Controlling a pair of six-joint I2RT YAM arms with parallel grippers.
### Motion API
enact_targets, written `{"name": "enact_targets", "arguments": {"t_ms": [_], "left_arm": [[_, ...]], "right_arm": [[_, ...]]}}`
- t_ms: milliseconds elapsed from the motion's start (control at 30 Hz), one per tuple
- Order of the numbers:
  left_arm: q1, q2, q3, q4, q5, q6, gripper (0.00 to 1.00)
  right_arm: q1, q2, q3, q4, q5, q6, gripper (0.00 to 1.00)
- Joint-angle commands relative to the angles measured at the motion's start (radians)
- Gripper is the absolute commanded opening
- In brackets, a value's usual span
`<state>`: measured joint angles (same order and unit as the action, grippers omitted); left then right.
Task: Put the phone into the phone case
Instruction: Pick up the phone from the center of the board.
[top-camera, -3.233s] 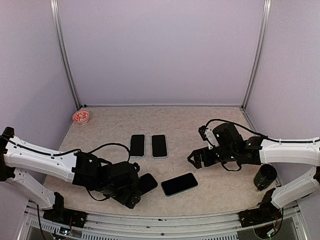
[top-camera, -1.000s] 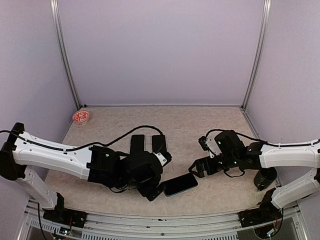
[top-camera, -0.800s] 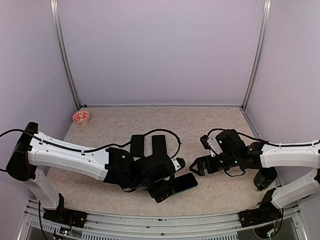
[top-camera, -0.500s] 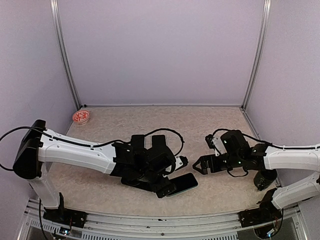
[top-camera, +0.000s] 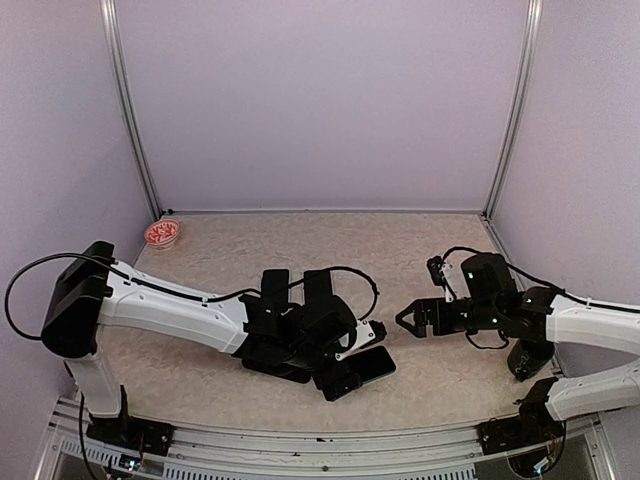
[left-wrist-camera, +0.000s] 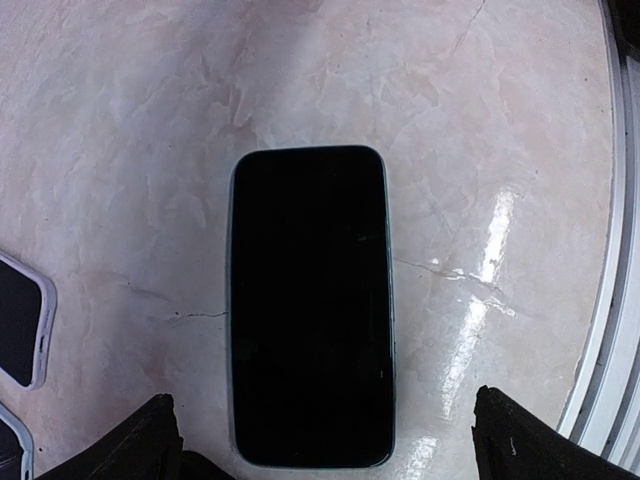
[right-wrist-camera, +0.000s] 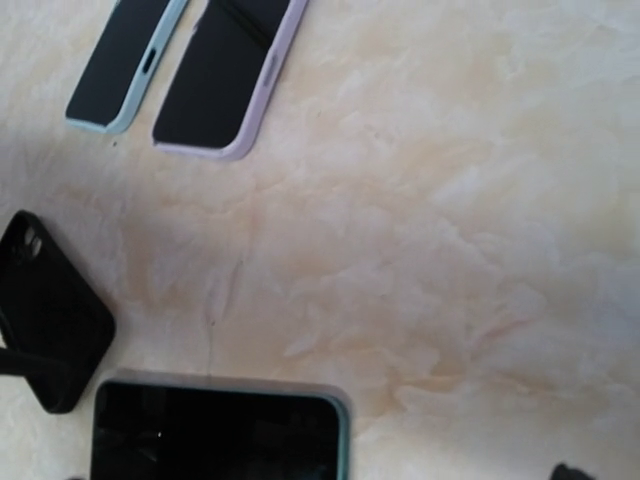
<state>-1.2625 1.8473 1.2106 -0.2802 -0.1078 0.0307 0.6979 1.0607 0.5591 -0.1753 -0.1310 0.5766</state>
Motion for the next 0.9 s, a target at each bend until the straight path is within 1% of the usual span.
{"name": "enact_targets", "arguments": {"t_ms": [0,267,700,867], "left_arm": [[0.005,0.056,0.003,0.024,0.002,0.018,0.99],[0.020,0.093,-0.022,0.067,-0.038,0.003,0.99],[0.056,0.124,-0.049,0.097,0.030,0.016,0.99],[0.057,0.136,-0.046,0.098,0.033,0.018,0.95]], "right_arm": [[-0.032,-0.039,-0.019,-0.018,-0.004,0.009,1.00],[-0.054,-0.049,-0.044,-0.001,-0.024,0.010,1.00],[-0.063,-0.032,-0.048,0.017,-0.039,0.000,0.99],[-0.068,-0.037,-0.049,0.017,-0.045,0.002,0.99]]}}
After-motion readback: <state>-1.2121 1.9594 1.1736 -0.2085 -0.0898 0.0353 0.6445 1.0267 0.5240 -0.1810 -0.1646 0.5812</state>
